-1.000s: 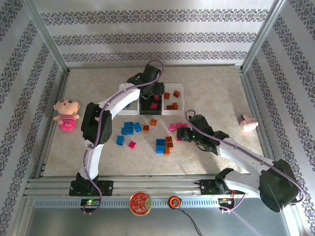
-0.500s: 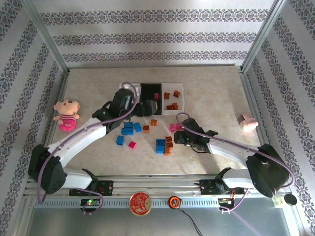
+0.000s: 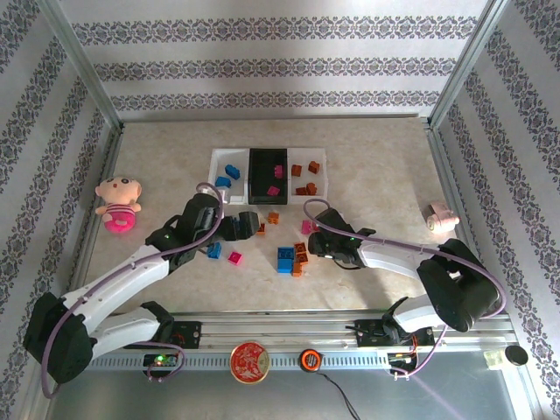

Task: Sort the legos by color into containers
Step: Pick up the lego from the center of the table.

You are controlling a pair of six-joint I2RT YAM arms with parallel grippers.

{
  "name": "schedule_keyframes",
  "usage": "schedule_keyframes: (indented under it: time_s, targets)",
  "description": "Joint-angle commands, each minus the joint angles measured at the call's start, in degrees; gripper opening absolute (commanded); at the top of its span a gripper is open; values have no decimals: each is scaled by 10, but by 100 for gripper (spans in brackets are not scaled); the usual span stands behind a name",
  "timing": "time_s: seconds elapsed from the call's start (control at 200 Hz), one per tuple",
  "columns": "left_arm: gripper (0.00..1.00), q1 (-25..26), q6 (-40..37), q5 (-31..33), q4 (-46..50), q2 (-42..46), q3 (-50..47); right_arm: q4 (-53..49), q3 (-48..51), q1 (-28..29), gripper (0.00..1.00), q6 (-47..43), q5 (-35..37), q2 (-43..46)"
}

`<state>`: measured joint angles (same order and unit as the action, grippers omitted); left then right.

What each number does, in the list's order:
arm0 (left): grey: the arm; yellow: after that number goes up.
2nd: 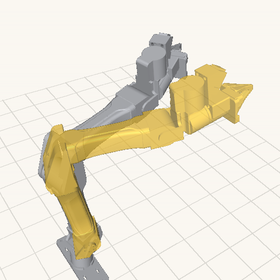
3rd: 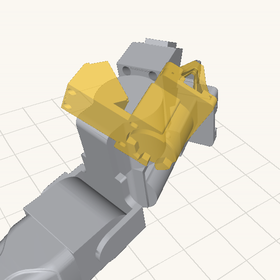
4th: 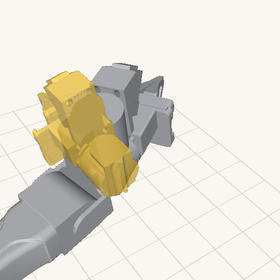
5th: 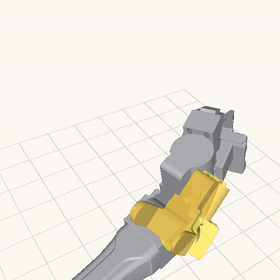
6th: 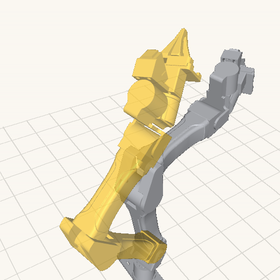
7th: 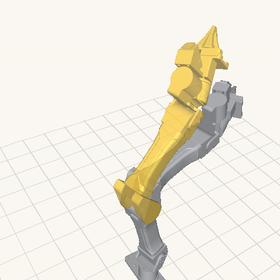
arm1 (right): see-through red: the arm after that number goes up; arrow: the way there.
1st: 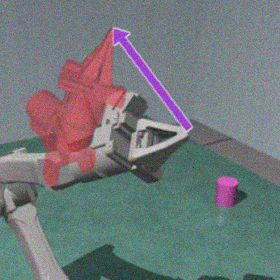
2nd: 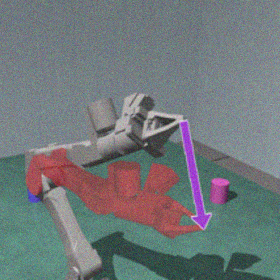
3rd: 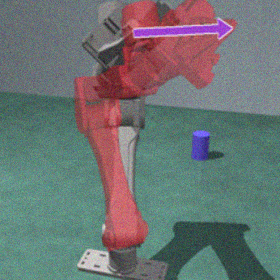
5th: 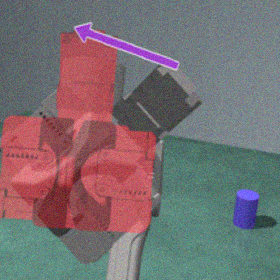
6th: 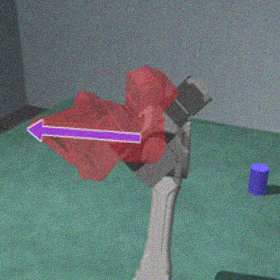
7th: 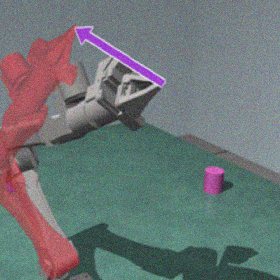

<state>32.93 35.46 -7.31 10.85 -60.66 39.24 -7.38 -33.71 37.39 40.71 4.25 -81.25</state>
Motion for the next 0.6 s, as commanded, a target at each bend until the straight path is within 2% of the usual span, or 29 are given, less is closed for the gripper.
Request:
schedule_keyframes:
  time_s: [0.0,0.22,0.34,0.44,0.595]
  targets:
    - [100,1,6,11,-17,23,-15,-3,1,7,34,1,-4,15]
    - [100,0,-10,34,4,61,-37,-64,20,12,26,-16,-30,141]
    - [100,0,-14,36,12,85,-54,-78,-25,12,25,-47,-80,190]
    - [100,0,-4,35,8,108,-76,-84,-110,13,25,-80,-102,151]
    - [100,1,6,29,7,130,-102,-69,-265,10,25,-114,-97,3]
